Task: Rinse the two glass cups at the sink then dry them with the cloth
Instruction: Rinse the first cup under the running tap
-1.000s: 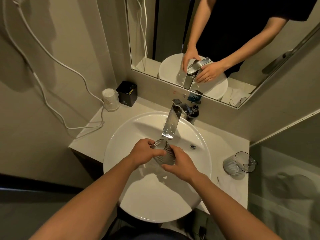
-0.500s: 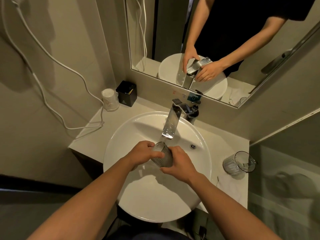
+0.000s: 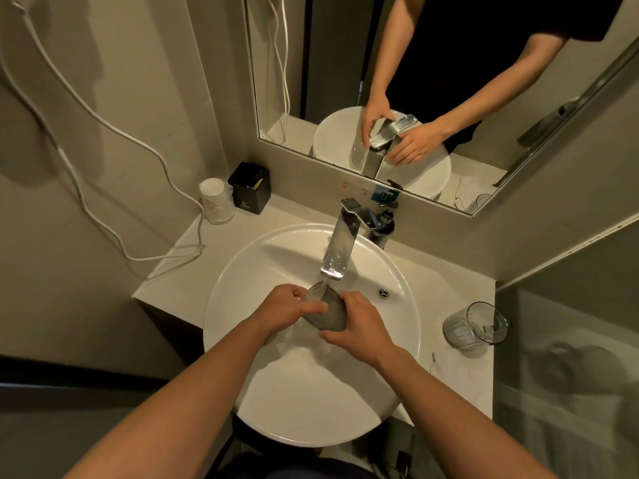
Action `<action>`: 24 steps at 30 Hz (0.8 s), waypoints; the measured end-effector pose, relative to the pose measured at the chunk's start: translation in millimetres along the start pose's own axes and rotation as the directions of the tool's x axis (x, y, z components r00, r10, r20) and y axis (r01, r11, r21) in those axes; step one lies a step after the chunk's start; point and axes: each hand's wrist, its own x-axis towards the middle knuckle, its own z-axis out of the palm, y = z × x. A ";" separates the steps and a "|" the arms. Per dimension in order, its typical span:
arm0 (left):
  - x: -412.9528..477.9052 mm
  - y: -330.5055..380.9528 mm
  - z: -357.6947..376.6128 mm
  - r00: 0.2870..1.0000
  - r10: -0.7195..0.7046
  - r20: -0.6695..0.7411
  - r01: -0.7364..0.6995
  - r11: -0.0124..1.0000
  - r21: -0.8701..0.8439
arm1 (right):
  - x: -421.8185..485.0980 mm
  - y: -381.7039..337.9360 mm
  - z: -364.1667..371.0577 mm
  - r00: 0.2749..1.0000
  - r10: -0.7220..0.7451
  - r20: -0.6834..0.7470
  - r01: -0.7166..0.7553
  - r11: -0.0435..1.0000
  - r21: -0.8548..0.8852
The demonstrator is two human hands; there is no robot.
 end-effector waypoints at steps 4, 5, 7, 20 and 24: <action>-0.4 -2.7 -0.6 1.000 0.016 0.009 -0.016 1.000 -0.002 | 1.0 0.6 -8.8 0.997 -0.019 0.081 0.016 0.999 0.034; 0.7 -3.7 0.1 1.000 0.016 -0.009 -0.016 1.000 -0.004 | 0.4 0.0 -9.5 0.996 -0.017 0.087 0.014 0.999 0.043; 1.8 -4.5 2.1 0.999 0.008 -0.041 -0.009 1.000 -0.024 | -0.8 -2.0 -7.8 0.996 -0.014 0.086 0.010 0.999 0.043; -4.1 -1.3 -1.8 0.998 0.032 0.052 -0.028 0.996 -0.083 | 4.5 5.2 -10.4 0.991 0.048 0.122 -0.060 0.993 0.103; -3.9 -4.6 2.1 1.000 0.017 -0.008 -0.018 0.991 -0.135 | 5.3 4.0 -15.4 0.989 0.025 0.149 -0.045 0.990 0.131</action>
